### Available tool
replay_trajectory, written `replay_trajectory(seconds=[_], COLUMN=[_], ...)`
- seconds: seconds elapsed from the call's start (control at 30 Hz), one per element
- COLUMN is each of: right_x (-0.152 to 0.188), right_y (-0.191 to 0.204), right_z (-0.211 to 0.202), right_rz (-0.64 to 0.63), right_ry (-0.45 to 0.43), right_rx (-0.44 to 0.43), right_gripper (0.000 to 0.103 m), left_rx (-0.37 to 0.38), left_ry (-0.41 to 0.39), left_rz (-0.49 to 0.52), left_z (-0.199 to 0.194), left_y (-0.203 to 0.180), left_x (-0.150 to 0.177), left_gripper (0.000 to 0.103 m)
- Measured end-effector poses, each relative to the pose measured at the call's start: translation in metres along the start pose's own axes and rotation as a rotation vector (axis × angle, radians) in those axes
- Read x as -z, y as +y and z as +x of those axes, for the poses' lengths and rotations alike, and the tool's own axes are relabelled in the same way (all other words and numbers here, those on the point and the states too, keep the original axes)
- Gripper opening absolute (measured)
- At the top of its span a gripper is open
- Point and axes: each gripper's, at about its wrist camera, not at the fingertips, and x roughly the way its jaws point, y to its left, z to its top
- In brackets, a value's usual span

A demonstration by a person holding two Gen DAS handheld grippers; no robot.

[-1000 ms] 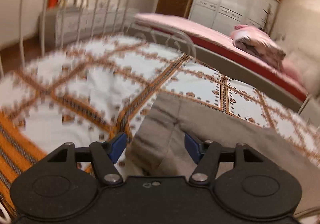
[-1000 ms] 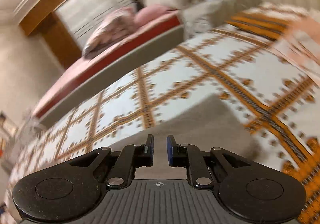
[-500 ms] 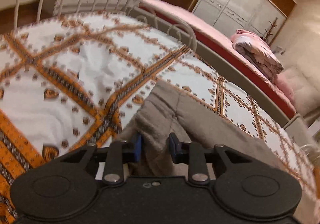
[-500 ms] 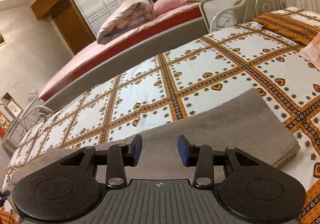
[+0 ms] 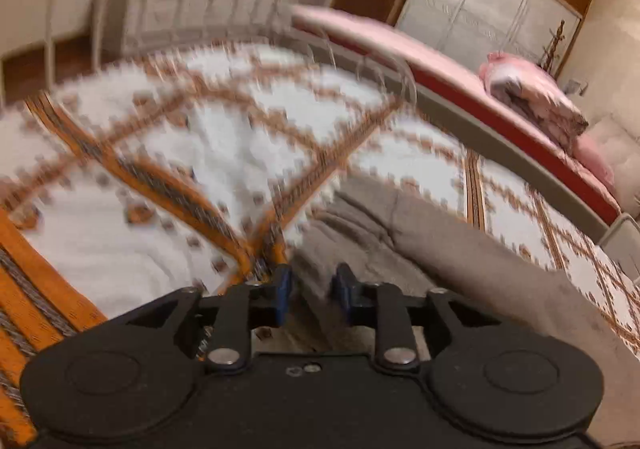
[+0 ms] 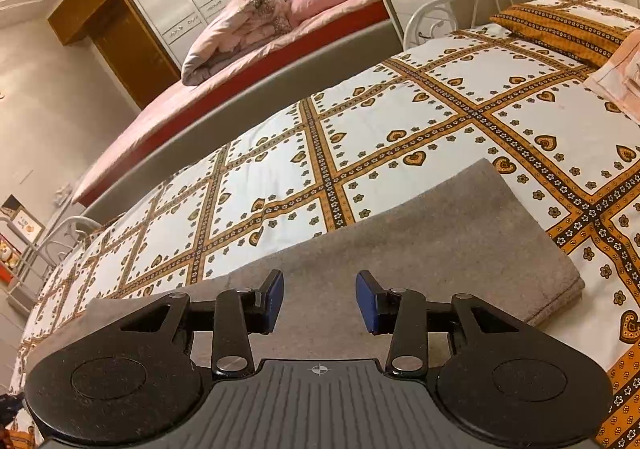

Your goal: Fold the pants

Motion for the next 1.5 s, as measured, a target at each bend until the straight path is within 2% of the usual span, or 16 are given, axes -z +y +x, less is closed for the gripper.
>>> replay_trajectory(seconds=[0.03,0.1,0.33,0.47,0.63,0.7,0.8,0.87,0.97,1.03,1.1,1.2,1.27,1.33,1.43,1.5], right_x=[0.001,0.003,0.021,0.047,0.088,0.106,0.116,0.113,0.11,0.117,0.13,0.129,0.11,0.089,0.058,0.035], right_y=[0.003,0.017,0.114,0.19,0.273,0.294,0.306,0.313,0.329,0.347,0.363,0.36,0.351,0.323,0.248,0.181], right_z=[0.0,0.007,0.054,0.094,0.161,0.188,0.209,0.211,0.207,0.211,0.228,0.25,0.237,0.205,0.152,0.114], right_rz=[-0.01,-0.048,-0.256,-0.432,-0.537,-0.576,-0.61,-0.605,-0.59,-0.618,-0.645,-0.597,-0.544,-0.501,-0.453,-0.397], right_ry=[-0.002,0.012,0.09,0.156,0.252,0.304,0.241,0.203,0.171,0.18,0.231,0.249,0.219,0.141,0.067,0.041], right_rx=[-0.001,-0.017,-0.146,-0.244,-0.34,-0.319,-0.252,-0.218,-0.293,-0.34,-0.37,-0.306,-0.258,-0.295,-0.25,-0.165], right_gripper=[0.041,0.042,0.042,0.042,0.042,0.042,0.041,0.042,0.042,0.042,0.042,0.042,0.042,0.042,0.043,0.043], left_rx=[-0.036,-0.02,0.188,0.237,0.145,0.14,0.146,0.146,0.112,0.029,-0.014,0.025,0.013,0.013,0.04,0.05], left_ry=[-0.05,-0.106,-0.015,0.038,0.122,0.114,0.104,0.094,0.007,-0.035,0.028,0.034,0.014,-0.01,-0.012,-0.01], left_rz=[0.021,0.068,0.369,0.509,0.529,0.493,0.45,0.427,0.426,0.433,0.429,0.353,0.346,0.344,0.356,0.382], left_z=[-0.009,-0.017,0.018,0.05,0.097,0.11,0.114,0.107,0.094,0.096,0.111,0.116,0.108,0.096,0.075,0.062], left_y=[-0.006,-0.022,-0.123,-0.163,-0.154,-0.136,-0.123,-0.122,-0.125,-0.12,-0.109,-0.09,-0.09,-0.09,-0.091,-0.094], left_x=[-0.004,-0.011,-0.005,0.008,0.015,0.009,-0.002,-0.01,-0.021,-0.022,-0.017,-0.01,-0.016,-0.018,-0.013,-0.006], left_gripper=[0.016,0.019,0.022,0.023,0.024,0.025,0.012,0.011,0.04,0.076,0.079,0.082,0.082,0.083,0.089,0.091])
